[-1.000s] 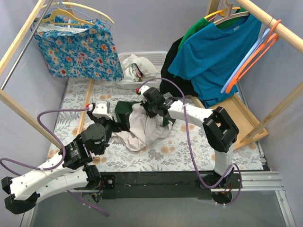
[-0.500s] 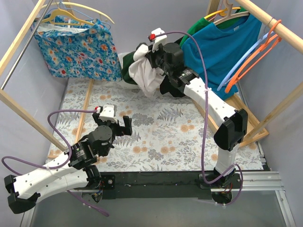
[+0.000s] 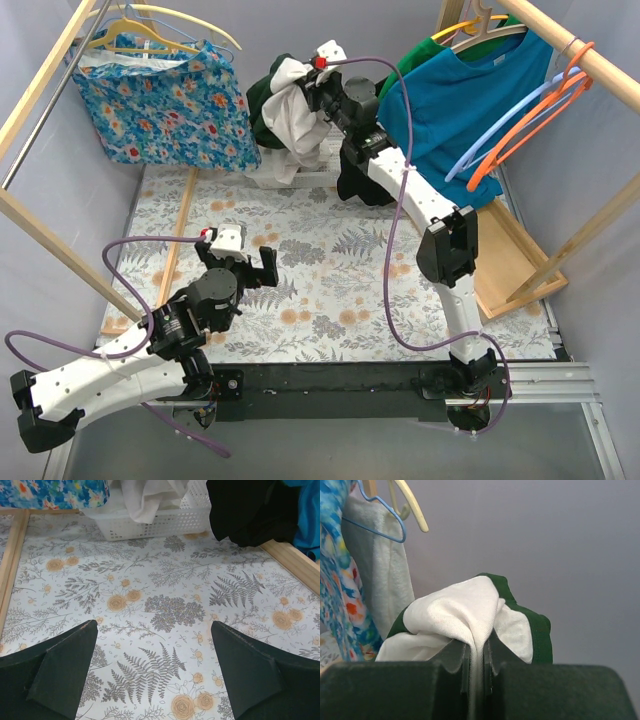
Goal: Remove the t-shirt from the hanger
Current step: Place the T-shirt in the bin, then pick up the hanger from the clothesline.
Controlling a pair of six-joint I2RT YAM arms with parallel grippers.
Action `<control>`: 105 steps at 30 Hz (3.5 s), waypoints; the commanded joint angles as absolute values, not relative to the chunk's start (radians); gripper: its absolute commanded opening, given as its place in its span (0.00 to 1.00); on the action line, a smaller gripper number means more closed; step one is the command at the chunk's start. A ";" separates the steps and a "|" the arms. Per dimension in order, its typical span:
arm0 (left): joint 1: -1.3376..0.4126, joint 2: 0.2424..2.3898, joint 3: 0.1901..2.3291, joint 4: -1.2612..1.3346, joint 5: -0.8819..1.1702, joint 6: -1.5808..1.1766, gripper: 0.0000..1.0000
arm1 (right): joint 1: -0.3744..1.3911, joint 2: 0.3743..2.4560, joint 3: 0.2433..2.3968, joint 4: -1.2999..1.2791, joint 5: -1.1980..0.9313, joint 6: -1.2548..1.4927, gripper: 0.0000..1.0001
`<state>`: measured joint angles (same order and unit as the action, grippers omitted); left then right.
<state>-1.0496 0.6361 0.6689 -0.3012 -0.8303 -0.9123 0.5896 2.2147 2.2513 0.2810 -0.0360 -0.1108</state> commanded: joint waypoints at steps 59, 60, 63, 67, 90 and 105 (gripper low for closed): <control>-1.051 0.649 0.837 -0.414 -0.669 -0.968 0.98 | 0.787 1.657 1.281 -0.023 0.420 0.132 0.84; -1.051 0.655 0.844 -0.414 -0.669 -0.957 0.98 | 0.819 1.635 1.200 -0.023 0.417 0.136 0.83; -1.051 0.689 0.874 -0.408 -0.676 -0.916 0.98 | 0.883 1.553 1.061 -0.037 0.428 0.179 0.84; -1.051 0.742 0.891 -0.381 -0.681 -0.899 0.98 | 0.923 1.451 0.892 -0.023 0.445 0.255 0.84; -1.049 1.051 0.960 -0.060 -0.683 -0.812 0.98 | 0.940 1.172 0.634 0.009 0.400 0.319 0.97; -0.930 1.221 1.154 0.158 -0.244 -0.816 0.98 | 0.940 1.020 0.499 0.052 0.334 0.380 0.88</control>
